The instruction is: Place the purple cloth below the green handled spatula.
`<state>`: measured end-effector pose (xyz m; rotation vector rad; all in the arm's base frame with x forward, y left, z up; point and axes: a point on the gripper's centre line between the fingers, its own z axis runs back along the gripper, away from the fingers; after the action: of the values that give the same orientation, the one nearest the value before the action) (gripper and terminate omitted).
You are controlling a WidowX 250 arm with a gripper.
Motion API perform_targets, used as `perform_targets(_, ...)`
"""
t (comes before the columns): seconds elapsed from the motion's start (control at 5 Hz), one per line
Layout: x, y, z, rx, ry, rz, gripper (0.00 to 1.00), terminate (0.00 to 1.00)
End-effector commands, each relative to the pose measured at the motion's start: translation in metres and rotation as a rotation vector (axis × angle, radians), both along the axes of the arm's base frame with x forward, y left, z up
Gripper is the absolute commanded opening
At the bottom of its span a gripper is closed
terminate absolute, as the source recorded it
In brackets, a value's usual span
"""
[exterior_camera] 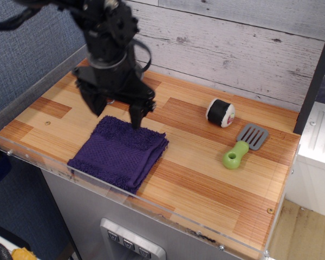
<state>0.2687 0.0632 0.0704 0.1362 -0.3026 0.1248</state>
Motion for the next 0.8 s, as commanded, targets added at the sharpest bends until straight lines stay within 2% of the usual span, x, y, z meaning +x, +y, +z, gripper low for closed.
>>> perform_targets(0.0, -0.017, 0.008, -0.011, 0.073, 0.022, -0.027, 1.00, 0.00)
perform_targets(0.6, -0.017, 0.011, -0.044, -0.017, 0.068, -0.005, 1.00, 0.00)
